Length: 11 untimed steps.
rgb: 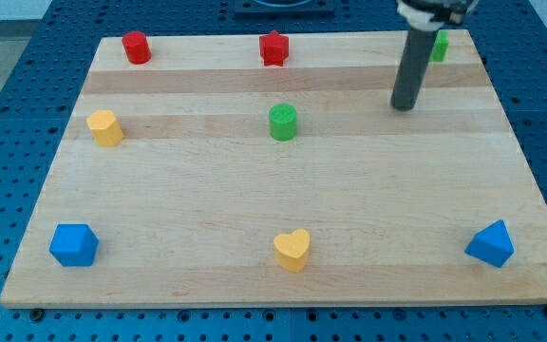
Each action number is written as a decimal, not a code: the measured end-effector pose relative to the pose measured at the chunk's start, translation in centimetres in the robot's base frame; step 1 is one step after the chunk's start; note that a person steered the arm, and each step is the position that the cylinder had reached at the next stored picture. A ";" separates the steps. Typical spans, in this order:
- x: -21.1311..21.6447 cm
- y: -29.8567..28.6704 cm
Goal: Push the green star to the down
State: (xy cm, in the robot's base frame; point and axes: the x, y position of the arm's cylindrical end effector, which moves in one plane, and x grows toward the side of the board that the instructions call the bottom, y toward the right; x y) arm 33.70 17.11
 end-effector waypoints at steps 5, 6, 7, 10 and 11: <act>-14.5 11.9; -14.3 9.8; -12.9 8.4; -8.9 4.4; -6.8 3.7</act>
